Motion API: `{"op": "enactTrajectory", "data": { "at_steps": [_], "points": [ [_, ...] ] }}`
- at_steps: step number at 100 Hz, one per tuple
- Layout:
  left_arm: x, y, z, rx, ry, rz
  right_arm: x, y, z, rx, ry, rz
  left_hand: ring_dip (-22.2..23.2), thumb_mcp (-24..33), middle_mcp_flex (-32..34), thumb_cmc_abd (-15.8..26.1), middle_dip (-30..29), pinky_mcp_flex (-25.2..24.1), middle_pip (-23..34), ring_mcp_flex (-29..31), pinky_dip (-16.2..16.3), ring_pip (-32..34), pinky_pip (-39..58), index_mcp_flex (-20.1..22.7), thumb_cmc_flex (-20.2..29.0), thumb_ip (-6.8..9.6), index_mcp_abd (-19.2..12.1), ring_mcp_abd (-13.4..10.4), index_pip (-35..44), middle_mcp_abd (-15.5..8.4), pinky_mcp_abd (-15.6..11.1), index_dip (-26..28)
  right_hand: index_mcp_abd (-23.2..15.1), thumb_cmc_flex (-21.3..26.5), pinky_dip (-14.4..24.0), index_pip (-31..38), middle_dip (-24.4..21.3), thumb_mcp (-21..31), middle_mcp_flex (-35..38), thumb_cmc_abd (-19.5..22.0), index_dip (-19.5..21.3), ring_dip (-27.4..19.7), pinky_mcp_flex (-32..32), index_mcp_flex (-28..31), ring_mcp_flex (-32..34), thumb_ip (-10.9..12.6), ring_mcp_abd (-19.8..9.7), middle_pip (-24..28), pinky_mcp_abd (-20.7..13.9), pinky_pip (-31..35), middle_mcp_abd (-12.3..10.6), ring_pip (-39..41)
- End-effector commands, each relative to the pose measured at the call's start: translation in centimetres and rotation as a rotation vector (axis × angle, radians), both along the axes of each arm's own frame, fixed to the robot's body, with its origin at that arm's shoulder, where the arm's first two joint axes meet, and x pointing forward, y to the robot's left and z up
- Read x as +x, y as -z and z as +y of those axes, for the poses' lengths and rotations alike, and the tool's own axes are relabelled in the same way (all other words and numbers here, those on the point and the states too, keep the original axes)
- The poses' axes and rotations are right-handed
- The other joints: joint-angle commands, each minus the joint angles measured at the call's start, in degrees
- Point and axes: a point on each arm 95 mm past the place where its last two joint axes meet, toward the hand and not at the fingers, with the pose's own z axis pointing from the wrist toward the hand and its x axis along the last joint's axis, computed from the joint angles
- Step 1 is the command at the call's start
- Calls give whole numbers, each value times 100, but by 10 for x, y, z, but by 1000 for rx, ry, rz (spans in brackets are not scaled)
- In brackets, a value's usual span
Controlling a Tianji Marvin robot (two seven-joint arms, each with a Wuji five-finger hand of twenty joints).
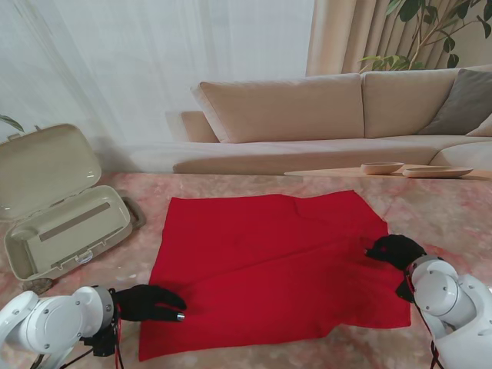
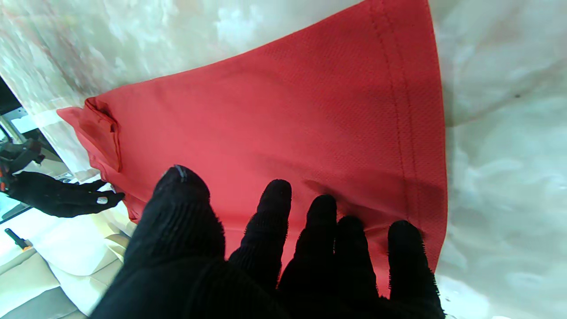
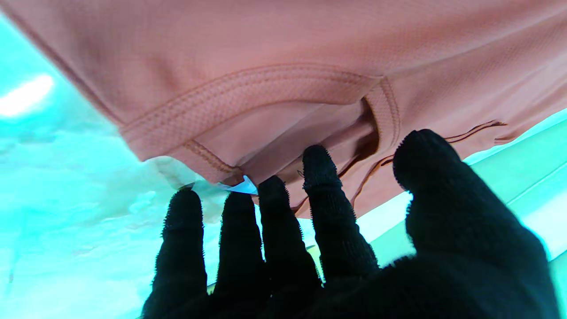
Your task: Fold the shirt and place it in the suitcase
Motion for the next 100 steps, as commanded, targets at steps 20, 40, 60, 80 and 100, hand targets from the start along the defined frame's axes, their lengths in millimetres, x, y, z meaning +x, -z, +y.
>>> {"op": "enactTrajectory", "data": {
  "at_steps": [20, 40, 60, 80, 100],
  "points": [
    [-7, 23, 20, 30, -72, 10, -32, 20, -5, 18, 4, 112, 85, -215, 154, -126, 60, 90, 225, 115, -47, 190, -92, -138, -26, 66, -266, 1380, 72, 357, 659, 20, -30, 36, 160, 1, -26, -155, 144, 109, 41, 57, 42, -79, -34, 131, 317, 42, 104, 4, 293, 147],
    [-4, 25, 23, 8, -102, -27, -45, 15, -8, 4, -3, 123, 84, -211, 166, -170, 63, 100, 244, 130, -38, 206, -61, -136, 2, 61, -342, 1369, 96, 345, 664, 11, 15, 92, 158, 3, 8, -206, 158, 146, 41, 60, 76, -70, -10, 142, 340, 60, 117, 6, 313, 154],
    [-1, 25, 25, -24, -110, -31, -56, 10, -8, 2, -5, 134, 77, -210, 170, -225, 62, 95, 256, 130, -47, 211, -47, -95, 27, 59, -355, 1366, 141, 326, 685, 10, 42, 140, 152, -3, 30, -285, 160, 223, 46, 57, 80, -73, -5, 146, 357, 100, 119, 1, 339, 161],
    [1, 17, 24, -103, -144, -43, -57, -1, -4, 6, -18, 88, 64, -213, 176, -248, 53, 94, 248, 125, -57, 208, -31, -80, 20, 56, -327, 1370, 160, 328, 698, -3, 38, 161, 156, -24, 29, -384, 160, 261, 47, 59, 69, -105, -3, 156, 354, 110, 115, 4, 335, 167],
    [7, 0, 22, -147, -170, -107, -52, -19, 4, 5, -53, 7, 58, -210, 216, -224, 48, 98, 239, 161, -43, 215, 32, -37, 14, 58, -268, 1404, 164, 358, 726, -20, -11, 138, 173, -41, 7, -444, 183, 266, 43, 74, 74, -121, -24, 176, 365, 70, 138, 21, 313, 167]
  ]
}}
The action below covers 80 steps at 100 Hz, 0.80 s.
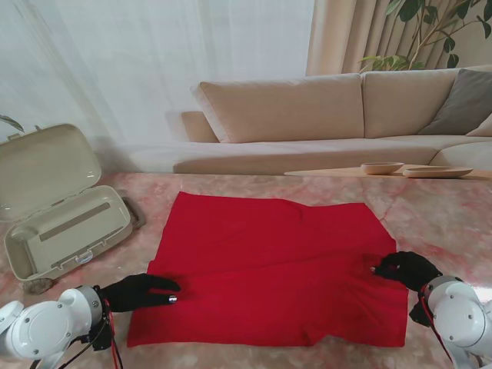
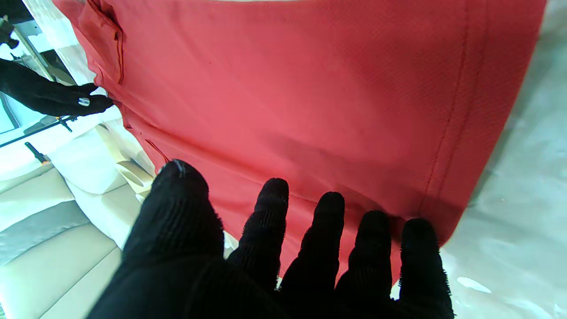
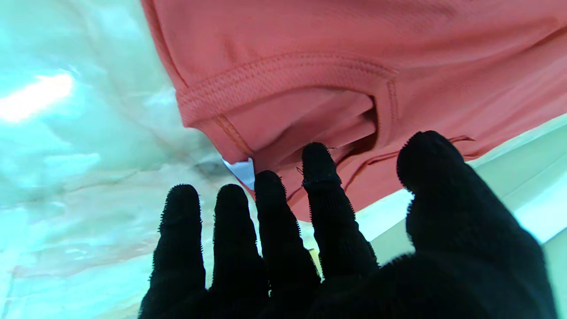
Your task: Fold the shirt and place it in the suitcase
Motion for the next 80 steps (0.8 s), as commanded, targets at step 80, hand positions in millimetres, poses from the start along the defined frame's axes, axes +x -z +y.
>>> {"op": "enactTrajectory", "data": {
  "at_steps": [80],
  "points": [
    [76, -53, -33, -33, -69, -345, 48, -41, 65, -6, -193, -298, 146, -186, 165, -565, 37, 105, 2, 424, 254, 241, 830, -63, 445, 65, 134, 680, -22, 93, 197, -86, 265, 98, 214, -233, 8, 874, -74, -1257, 14, 295, 239, -402, 313, 26, 137, 128, 257, 170, 170, 275]
  ]
}}
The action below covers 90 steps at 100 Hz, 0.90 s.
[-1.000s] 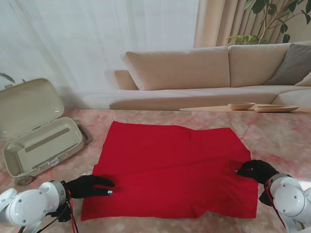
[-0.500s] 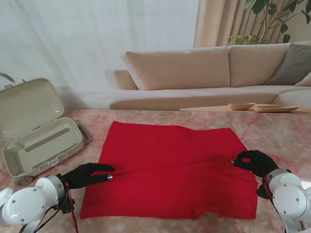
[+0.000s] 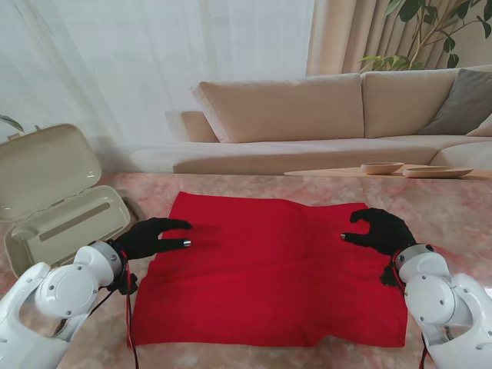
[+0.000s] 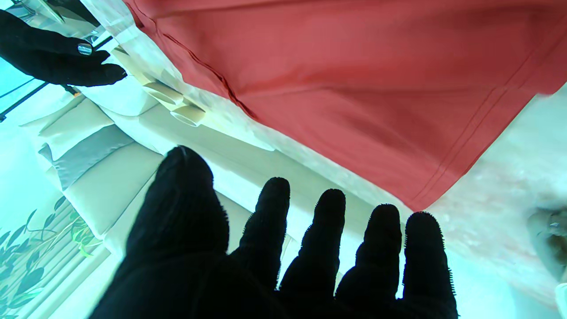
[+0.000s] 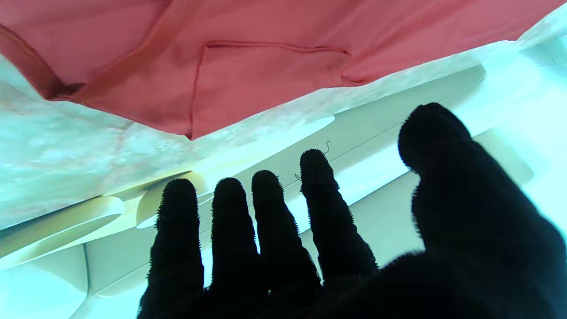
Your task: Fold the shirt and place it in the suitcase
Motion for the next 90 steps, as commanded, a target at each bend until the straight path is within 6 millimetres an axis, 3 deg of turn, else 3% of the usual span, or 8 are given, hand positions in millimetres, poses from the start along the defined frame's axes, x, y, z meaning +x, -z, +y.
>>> {"op": "enactTrajectory", "data": {
  "at_steps": [1, 16, 30, 43, 44, 46, 90],
  "points": [
    [9, 1, -3, 19, 0, -27, 2, 6, 4, 8, -5, 22, 112, -182, -14, -141, 41, 27, 22, 120, 123, 207, 255, -106, 131, 50, 82, 210, -72, 59, -29, -75, 99, 53, 145, -104, 9, 293, -131, -236, 10, 126, 33, -139, 118, 25, 29, 119, 93, 85, 74, 68],
    [27, 3, -9, 75, 12, -81, 13, 10, 7, -14, -6, 20, 172, -172, -176, -359, 35, 3, 43, 120, 110, 291, 384, -252, 224, 51, 82, 205, -98, 31, -14, -95, 107, -166, 129, -143, 11, 977, -165, -573, 16, 168, 125, -183, 248, -76, 15, 289, 76, 191, 63, 198],
    [42, 5, -12, 139, 29, -128, 26, 15, 6, -42, 12, 24, 189, -171, -260, -492, 45, -53, 91, 85, 89, 285, 391, -368, 238, 47, 66, 104, -108, -5, -90, -112, 130, -255, 365, -170, 97, 1195, -250, -664, 22, 413, 144, -239, 340, -127, -15, 495, 50, 1012, 51, 547],
    [54, 9, -13, 155, 24, -142, 36, 22, 6, -32, 35, 22, 200, -153, -374, -564, 57, -46, 115, 40, 66, 280, 388, -420, 279, 49, 94, 83, -103, 10, -141, -128, 126, -270, 221, -193, 62, 1299, -448, -736, 26, 429, -95, -290, 236, -135, -33, 420, 5, 1419, 21, 598],
    [55, 10, -13, 156, 23, -143, 37, 22, 6, -32, 37, 22, 201, -149, -386, -566, 57, -48, 116, 32, 63, 280, 388, -422, 286, 50, 95, 78, -102, 6, -152, -130, 132, -301, -7, -200, 77, 1362, -458, -757, 29, 402, -162, -296, 224, -148, -30, 422, 10, 1610, 19, 596],
    [57, 10, -13, 161, 22, -146, 39, 23, 6, -31, 41, 23, 202, -144, -401, -579, 58, -54, 120, 15, 58, 277, 386, -426, 300, 50, 97, 73, -99, 13, -162, -133, 132, -304, -75, -204, 77, 1378, -476, -756, 29, 392, -190, -305, 199, -151, -40, 414, 3, 1651, 23, 586],
    [90, 20, -8, 260, 41, -168, 65, 35, 10, -35, 91, 29, 164, -10, -701, -779, 32, -77, 212, -244, -203, 293, 282, -697, 979, 129, 187, -19, -87, -45, -331, -241, 114, -329, -537, -349, -11, 1568, -1001, -940, 6, 51, -472, -643, -475, -166, -155, 351, 43, 1459, 76, 40]
  ]
}}
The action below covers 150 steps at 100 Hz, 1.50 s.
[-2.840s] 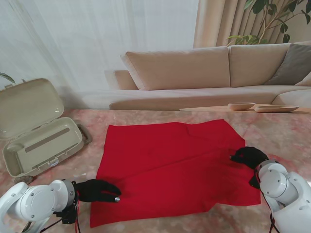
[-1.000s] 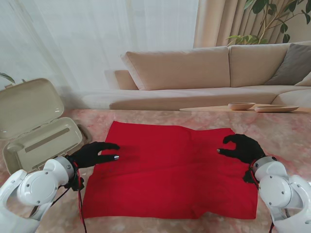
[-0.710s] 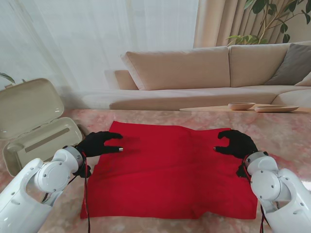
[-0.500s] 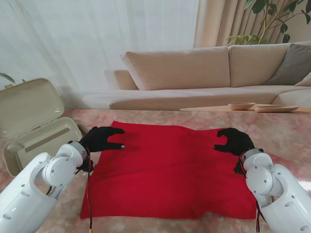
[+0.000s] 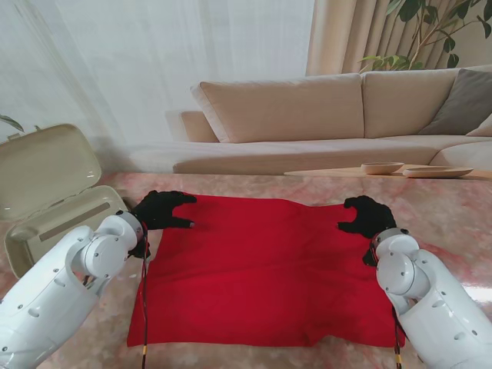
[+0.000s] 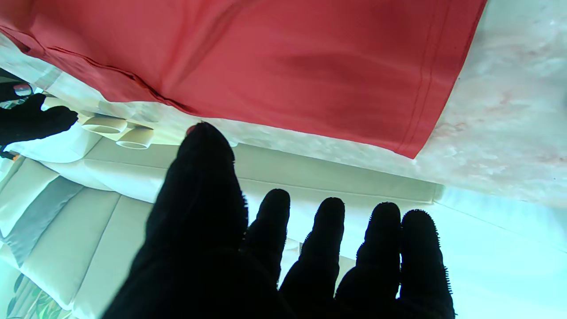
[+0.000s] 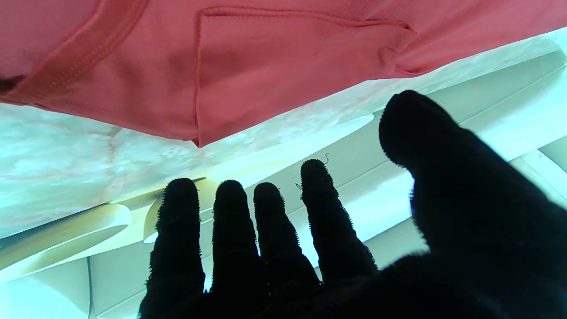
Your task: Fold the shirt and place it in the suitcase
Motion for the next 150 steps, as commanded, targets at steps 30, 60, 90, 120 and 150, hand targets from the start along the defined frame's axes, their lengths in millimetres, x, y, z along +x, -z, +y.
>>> {"op": "enactTrajectory", "data": {
  "at_steps": [30, 60, 90, 120, 150],
  "points": [
    [32, 10, 7, 17, -45, -5, 30, 2, 9, -56, -33, 42, -10, -86, -314, -148, 17, -80, 137, -285, -197, 127, 57, -302, 84, 89, 116, -90, 59, -47, -164, -165, 65, -332, -228, -178, -46, 327, -375, -243, -5, -295, -166, -379, -397, -187, -103, 52, 39, -327, 89, -304],
    [51, 18, 9, 45, -51, 12, 49, 8, 12, -106, -20, 59, -39, -71, -489, -155, -20, -87, 92, -362, -276, 112, 1, -431, 48, 90, 57, -81, 49, -24, -155, -196, 115, -497, -260, -320, -98, 343, -736, -253, -37, -353, -374, -695, -913, -217, -48, 36, -81, -632, 144, -464],
    [64, 26, 9, 42, -56, 44, 61, 15, 12, -113, -1, 89, -69, -69, -726, -122, -54, -115, 25, -510, -343, 49, -122, -733, -7, 93, 23, -105, -125, -6, -143, -282, 152, -575, -73, -384, -140, 381, -836, -272, -45, -525, -68, -804, -1071, -231, -43, 50, -310, -633, 169, -694],
    [77, 36, 5, 66, -52, 65, 66, 25, 15, -95, 8, 115, -154, -65, -973, -82, -99, -106, -23, -794, -439, -77, -611, -828, -48, 97, 1, -138, -227, -4, -137, -346, 158, -567, -39, -380, -153, 389, -845, -254, -38, -571, -247, -781, -1092, -232, -171, 57, -222, -741, 126, -717],
    [88, 45, 5, 91, -44, 117, 72, 32, 12, -94, 23, 126, -192, -95, -926, 40, -98, -87, 10, -855, -381, -104, -892, -862, -167, 79, -23, -136, -258, -12, -156, -353, 164, -564, -10, -383, -143, 375, -835, -222, -31, -591, -265, -792, -1074, -234, -227, 118, -171, -853, 41, -705]
  ]
}}
